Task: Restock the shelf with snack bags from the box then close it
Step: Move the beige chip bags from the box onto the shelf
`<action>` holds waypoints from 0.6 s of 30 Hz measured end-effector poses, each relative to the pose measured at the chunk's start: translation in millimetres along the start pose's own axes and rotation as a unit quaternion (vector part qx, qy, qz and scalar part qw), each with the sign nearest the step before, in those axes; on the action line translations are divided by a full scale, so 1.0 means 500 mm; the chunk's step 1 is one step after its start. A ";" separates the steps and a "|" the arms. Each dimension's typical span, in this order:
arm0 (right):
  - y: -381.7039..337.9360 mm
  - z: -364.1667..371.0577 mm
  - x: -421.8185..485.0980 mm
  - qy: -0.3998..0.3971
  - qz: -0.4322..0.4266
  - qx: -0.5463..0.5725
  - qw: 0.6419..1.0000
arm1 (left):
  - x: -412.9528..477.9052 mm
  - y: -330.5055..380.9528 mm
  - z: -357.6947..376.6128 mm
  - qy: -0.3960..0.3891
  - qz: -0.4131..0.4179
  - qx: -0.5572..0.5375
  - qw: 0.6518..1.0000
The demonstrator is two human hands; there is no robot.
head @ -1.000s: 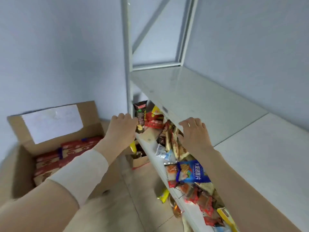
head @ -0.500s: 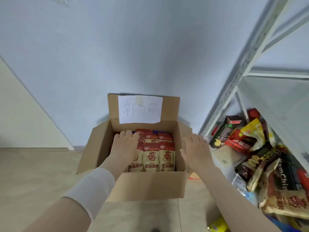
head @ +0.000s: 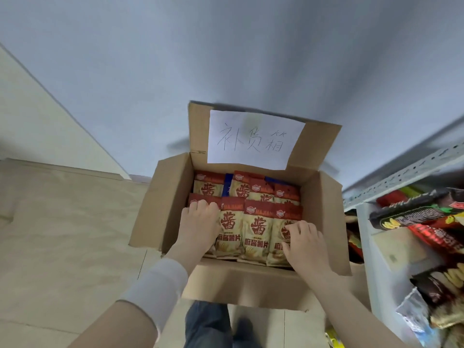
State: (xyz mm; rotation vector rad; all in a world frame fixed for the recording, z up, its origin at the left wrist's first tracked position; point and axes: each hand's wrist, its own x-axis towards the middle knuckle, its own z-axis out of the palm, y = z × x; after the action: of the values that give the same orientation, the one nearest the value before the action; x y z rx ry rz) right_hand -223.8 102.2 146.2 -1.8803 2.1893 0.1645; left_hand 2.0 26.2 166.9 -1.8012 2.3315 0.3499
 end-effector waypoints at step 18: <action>0.205 0.493 0.222 -0.233 0.335 0.254 0.877 | 0.291 0.065 0.540 -0.257 -0.280 -0.347 0.857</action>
State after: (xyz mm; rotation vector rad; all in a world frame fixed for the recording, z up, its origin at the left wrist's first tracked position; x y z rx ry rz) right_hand -311.4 73.5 -127.8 -0.6719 2.1468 0.1262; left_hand -67.7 -22.7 -129.8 -2.1810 1.2979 1.4889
